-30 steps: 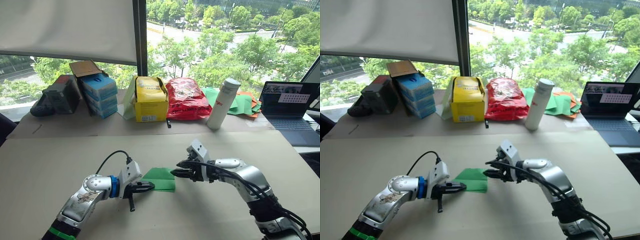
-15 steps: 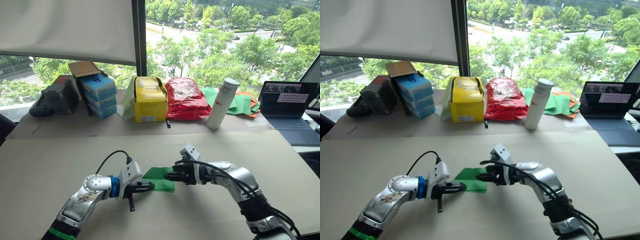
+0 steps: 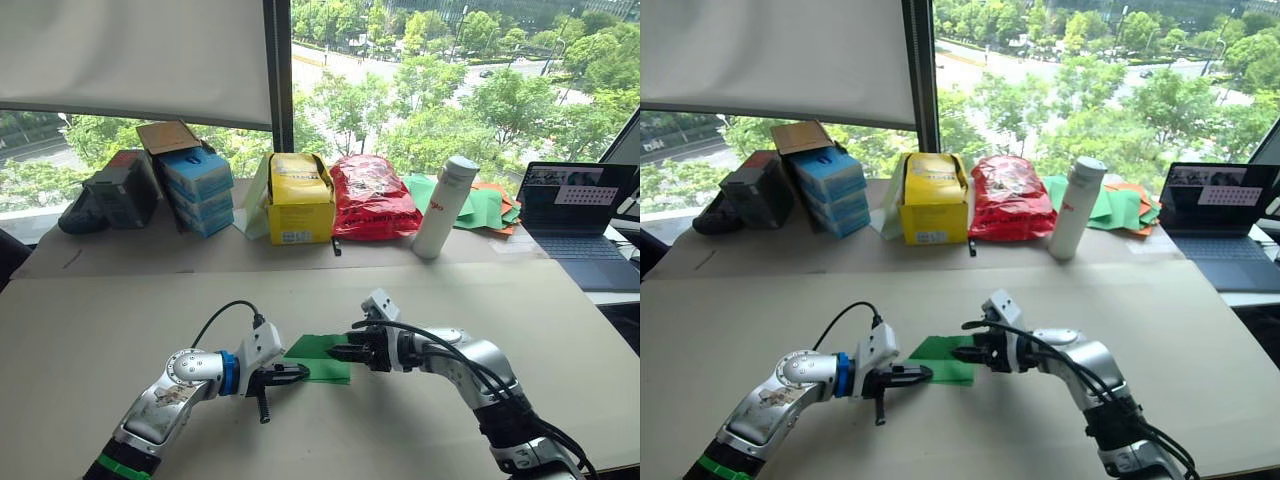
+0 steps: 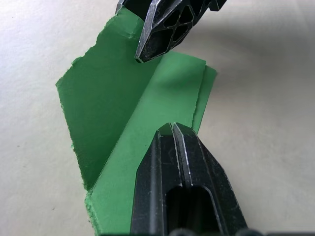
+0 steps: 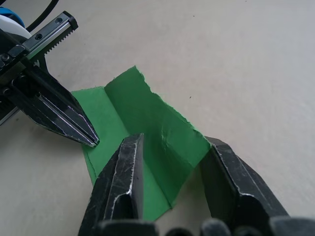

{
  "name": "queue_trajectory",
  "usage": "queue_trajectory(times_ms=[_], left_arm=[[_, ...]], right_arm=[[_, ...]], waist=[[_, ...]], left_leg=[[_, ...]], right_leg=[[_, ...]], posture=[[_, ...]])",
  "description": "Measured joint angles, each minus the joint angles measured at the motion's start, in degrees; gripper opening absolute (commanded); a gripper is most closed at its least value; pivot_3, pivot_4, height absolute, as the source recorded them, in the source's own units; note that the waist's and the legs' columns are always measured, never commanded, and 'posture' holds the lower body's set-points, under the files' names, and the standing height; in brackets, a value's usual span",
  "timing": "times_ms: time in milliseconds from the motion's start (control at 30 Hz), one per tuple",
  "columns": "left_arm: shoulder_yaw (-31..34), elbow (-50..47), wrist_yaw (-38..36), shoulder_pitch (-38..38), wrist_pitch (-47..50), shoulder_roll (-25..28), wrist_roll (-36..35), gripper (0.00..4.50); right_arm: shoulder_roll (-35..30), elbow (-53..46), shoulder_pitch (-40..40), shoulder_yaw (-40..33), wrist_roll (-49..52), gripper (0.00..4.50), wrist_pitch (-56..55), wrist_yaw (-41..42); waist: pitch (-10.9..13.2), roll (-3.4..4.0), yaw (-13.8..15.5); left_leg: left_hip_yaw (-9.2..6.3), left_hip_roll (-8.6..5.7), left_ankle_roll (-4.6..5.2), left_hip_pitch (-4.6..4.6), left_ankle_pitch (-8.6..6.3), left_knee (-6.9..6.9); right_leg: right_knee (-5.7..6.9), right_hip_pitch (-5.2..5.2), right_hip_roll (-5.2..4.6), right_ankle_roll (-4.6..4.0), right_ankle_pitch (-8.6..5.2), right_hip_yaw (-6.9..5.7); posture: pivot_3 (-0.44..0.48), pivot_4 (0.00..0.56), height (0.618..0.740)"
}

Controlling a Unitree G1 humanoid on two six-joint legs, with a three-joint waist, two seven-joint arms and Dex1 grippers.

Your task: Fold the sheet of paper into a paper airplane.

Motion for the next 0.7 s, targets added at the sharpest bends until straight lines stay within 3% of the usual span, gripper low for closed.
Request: queue_trajectory(times_ms=[67, 100, 400, 700], left_arm=[[-0.09, -0.17, -0.02, 0.0, 0.0, 0.11, 0.12, 0.0], [-0.14, -0.19, -0.02, 0.0, 0.0, 0.11, 0.14, 0.0], [-0.31, -0.28, -0.27, -0.08, 0.0, 0.27, 0.18, 0.0], [0.44, -0.02, -1.21, 0.03, 0.01, 1.97, -0.36, 0.0]], right_arm=[[0.05, -0.51, 0.8, -0.04, -0.26, 0.13, -0.78, -0.3], [0.15, -0.53, 1.19, -0.05, -0.26, 0.02, -1.0, -0.55], [-1.26, -6.11, 6.1, 1.03, -2.72, 0.02, -11.97, 0.08], [-5.17, -5.92, 14.19, 6.79, -15.84, 0.02, -42.73, 2.24]], waist=[[0.0, 0.0, -0.06], [0.0, 0.0, -0.05], [0.01, 0.01, -0.01], [0.01, 0.01, -0.01]], left_leg=[[0.0, 0.0, 0.0, 0.0, 0.0, -0.01], [0.0, 0.0, 0.0, 0.0, 0.0, -0.01], [0.0, -0.01, 0.02, 0.0, -0.01, -0.02], [0.01, 0.03, -0.04, 0.04, 0.03, -0.02]], right_leg=[[0.0, 0.0, 0.0, 0.0, 0.0, 0.0], [0.0, 0.0, 0.0, 0.0, 0.0, 0.0], [-0.04, 0.01, 0.02, 0.01, 0.0, -0.02], [-0.03, 0.02, 0.52, 0.01, -0.02, -0.04]], posture=[[0.0, 0.15, 0.74], [0.0, 0.15, 0.74], [0.0, 0.15, 0.74], [0.0, 0.15, 0.74]])
